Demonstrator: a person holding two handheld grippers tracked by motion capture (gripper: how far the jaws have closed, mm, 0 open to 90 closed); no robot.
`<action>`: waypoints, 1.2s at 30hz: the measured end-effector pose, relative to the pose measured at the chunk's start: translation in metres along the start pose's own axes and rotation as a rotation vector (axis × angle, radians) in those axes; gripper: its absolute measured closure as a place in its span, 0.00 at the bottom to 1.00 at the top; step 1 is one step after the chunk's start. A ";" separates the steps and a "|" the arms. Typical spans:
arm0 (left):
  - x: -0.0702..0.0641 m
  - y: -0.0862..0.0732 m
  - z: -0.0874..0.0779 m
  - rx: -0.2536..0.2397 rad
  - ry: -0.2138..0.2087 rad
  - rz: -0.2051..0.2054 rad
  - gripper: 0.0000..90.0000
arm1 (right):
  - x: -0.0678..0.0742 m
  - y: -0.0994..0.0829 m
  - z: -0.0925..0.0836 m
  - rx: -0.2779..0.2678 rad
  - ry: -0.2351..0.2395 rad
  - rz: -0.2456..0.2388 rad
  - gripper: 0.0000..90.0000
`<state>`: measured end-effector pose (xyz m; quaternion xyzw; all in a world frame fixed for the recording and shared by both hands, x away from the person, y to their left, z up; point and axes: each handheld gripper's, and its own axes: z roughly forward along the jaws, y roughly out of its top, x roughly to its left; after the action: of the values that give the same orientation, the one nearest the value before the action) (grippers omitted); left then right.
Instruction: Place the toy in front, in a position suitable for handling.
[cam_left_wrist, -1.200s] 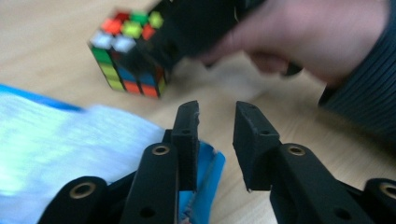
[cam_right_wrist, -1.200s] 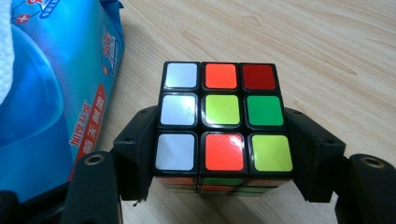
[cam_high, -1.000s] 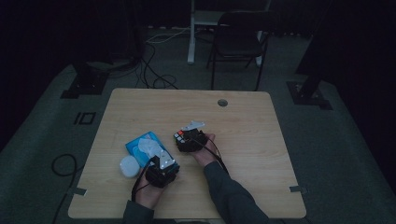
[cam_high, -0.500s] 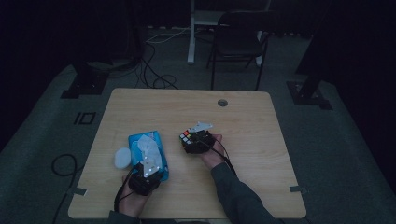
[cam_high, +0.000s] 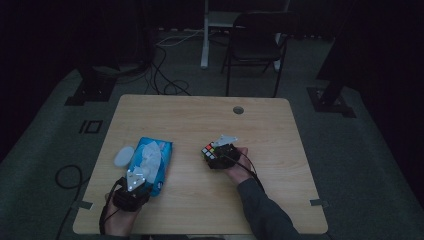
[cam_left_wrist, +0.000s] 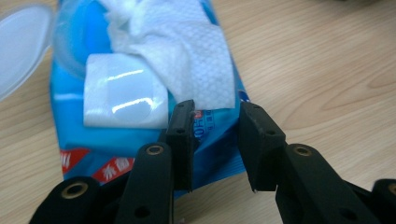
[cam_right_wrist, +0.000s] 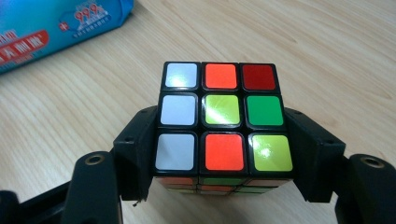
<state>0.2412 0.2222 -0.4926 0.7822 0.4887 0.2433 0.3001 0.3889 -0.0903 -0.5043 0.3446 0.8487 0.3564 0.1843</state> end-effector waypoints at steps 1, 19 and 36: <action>0.002 -0.001 -0.001 0.000 0.006 -0.004 0.75 | -0.001 -0.002 -0.002 0.001 -0.001 -0.004 0.38; 0.048 -0.020 -0.029 -0.063 0.087 -0.131 0.66 | -0.001 -0.022 -0.022 -0.003 0.007 -0.025 0.38; 0.037 0.037 0.004 -0.121 0.017 0.071 0.59 | 0.001 -0.041 -0.026 0.006 0.028 0.016 0.38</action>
<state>0.2818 0.2420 -0.4655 0.7775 0.4475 0.2895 0.3337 0.3549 -0.1223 -0.5166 0.3470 0.8495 0.3600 0.1684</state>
